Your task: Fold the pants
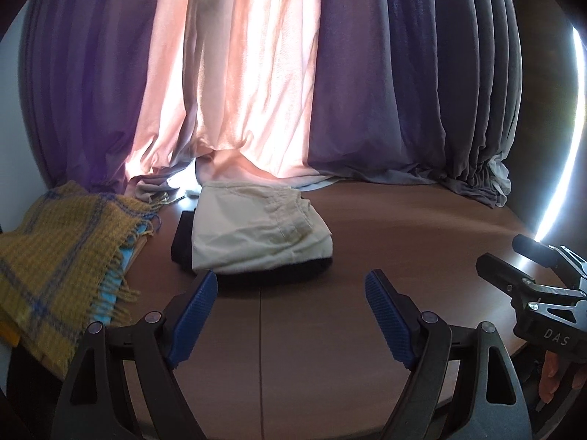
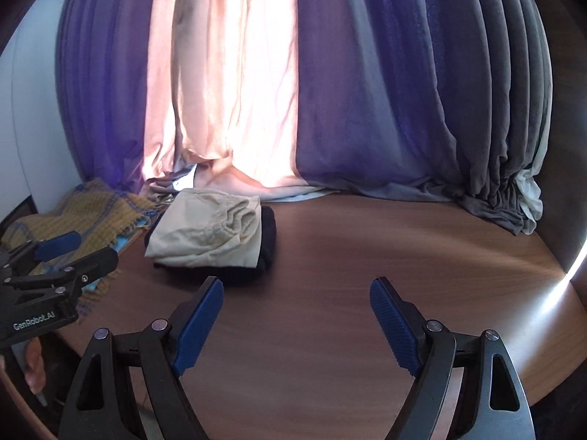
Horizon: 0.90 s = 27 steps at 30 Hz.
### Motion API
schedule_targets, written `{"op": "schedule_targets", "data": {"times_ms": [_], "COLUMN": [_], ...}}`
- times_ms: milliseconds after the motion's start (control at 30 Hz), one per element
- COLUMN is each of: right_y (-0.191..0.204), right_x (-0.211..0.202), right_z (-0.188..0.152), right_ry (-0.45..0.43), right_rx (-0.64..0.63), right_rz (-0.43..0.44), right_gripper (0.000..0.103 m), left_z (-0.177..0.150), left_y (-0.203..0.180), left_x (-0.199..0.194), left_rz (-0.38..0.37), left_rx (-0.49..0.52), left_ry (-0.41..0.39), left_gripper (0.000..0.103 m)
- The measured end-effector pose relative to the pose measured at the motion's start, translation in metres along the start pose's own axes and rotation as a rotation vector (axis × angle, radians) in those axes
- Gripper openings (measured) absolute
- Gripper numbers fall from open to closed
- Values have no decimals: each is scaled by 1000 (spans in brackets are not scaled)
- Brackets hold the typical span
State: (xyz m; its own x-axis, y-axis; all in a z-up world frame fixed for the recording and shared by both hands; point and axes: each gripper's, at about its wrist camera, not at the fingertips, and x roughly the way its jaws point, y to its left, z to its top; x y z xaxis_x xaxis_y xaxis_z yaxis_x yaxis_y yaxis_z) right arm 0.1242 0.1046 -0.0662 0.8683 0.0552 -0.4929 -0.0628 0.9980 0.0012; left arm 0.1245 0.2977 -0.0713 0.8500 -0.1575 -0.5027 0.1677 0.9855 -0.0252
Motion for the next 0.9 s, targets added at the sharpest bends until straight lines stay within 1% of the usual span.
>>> {"op": "schedule_targets", "data": {"times_ms": [167,300,467,900], "right_y": [-13,-19,-26,-27], "right_x": [-24,-39,-54,-75], "right_z": [-13,-21,-27,-38], "right_ry": [-7,-10,-25,-36], "right_rx": [-13,-23,-16,2], "right_rz": [25,41,38,5], "right_gripper": [83,83,83,83], "left_z": [-15,-24,-30,-36], "left_y": [-20,-30,-37,-43], "left_x": [-21,-34,-44,-57], "left_rz": [22,24,28,19], "left_rx": [-10,-8,4,21], "left_ry": [4,2,0,7], "left_gripper": [83,84,85,87]}}
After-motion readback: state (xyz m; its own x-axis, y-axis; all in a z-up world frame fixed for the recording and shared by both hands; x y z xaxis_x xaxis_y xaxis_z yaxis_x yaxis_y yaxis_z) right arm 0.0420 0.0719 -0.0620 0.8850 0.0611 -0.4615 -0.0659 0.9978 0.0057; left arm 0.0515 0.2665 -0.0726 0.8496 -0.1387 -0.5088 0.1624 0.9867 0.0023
